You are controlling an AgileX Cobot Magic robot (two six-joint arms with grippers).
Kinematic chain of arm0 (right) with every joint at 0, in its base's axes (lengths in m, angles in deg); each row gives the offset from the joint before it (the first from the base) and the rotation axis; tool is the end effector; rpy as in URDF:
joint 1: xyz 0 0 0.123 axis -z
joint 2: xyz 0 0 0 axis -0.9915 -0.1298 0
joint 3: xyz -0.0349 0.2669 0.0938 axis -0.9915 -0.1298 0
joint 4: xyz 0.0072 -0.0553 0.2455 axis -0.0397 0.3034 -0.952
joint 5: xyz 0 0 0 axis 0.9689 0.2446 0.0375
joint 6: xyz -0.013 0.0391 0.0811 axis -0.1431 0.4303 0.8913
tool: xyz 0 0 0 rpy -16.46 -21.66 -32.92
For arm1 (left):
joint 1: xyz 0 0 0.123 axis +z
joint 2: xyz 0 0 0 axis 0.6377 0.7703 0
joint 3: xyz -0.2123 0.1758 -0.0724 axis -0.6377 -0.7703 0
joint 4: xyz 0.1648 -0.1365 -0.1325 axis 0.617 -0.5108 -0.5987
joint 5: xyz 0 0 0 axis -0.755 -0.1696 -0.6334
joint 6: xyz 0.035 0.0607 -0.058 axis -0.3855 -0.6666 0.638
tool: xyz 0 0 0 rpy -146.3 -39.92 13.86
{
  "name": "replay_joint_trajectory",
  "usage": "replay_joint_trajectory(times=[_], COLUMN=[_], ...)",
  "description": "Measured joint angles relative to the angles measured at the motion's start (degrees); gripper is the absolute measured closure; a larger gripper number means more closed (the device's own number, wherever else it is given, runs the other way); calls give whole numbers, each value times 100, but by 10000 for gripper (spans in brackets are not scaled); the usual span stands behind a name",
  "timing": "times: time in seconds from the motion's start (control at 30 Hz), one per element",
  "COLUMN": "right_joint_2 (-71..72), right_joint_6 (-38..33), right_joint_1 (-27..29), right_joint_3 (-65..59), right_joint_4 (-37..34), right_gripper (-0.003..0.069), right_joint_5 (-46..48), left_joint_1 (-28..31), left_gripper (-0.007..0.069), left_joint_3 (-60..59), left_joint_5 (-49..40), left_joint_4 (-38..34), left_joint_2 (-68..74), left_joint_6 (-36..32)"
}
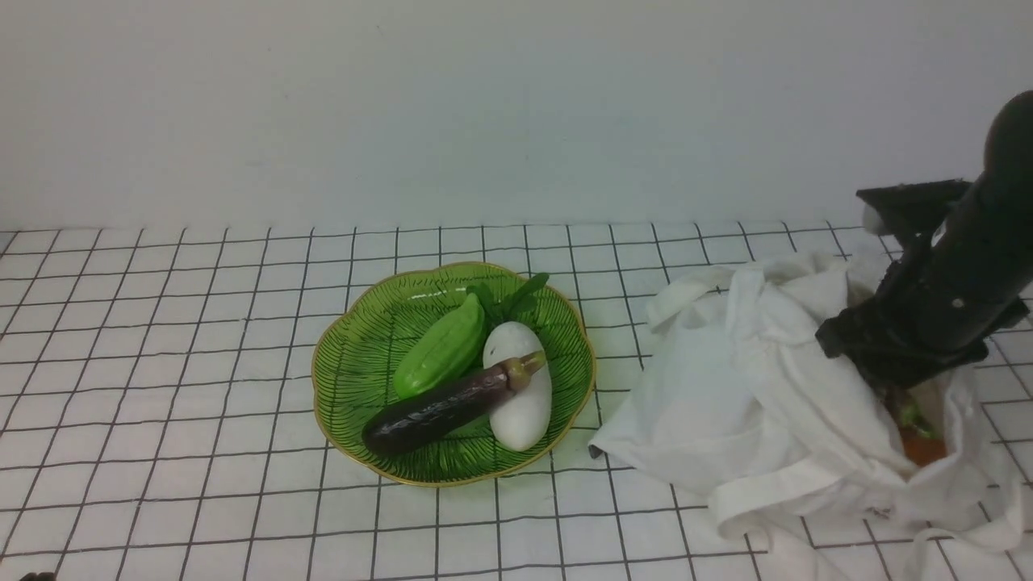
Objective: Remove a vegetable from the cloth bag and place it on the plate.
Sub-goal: Use the right arm to grab an eggplant from the bag
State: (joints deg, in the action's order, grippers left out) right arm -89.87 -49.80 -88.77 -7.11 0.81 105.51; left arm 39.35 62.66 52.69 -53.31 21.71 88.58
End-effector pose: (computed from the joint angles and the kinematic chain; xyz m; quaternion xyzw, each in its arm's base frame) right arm 0.3341 0.0452 0.2169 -0.1125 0.9918 0.0474 0.0386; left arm 0.0526 -0.0009 0.1713 -0.0009 0.8034 -0.0076 0.5954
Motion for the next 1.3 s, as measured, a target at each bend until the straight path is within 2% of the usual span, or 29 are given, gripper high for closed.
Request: replay_joint_trajectory(times=[0.07,0.17,0.2,0.37,0.63,0.97,1.3], right_joint_2=[-193,-205,-224,-21,1149,2019,3066], right_joint_6=[-20,-26,-26,26,173,290,628], right_joint_1=[6,11,11,11,11,11,11], right_joint_3=[6,36,90,384,439,-465,-511], right_joint_4=[43,28,21,-4,-17,256,492], right_gripper=[305,407,419,419,423,433,435], right_joint_5=[30,197,331,830,993,993,1052], left_joint_1=[0,0,0,0,0,0,0], left_gripper=[632,632,632,632,632,632,632], left_joint_3=[0,0,0,0,0,0,0], left_joint_5=[0,0,0,0,0,0,0], left_joint_4=[0,0,0,0,0,0,0], left_joint_2=[0,0,0,0,0,0,0], left_joint_6=[0,0,30,30,0,0,30])
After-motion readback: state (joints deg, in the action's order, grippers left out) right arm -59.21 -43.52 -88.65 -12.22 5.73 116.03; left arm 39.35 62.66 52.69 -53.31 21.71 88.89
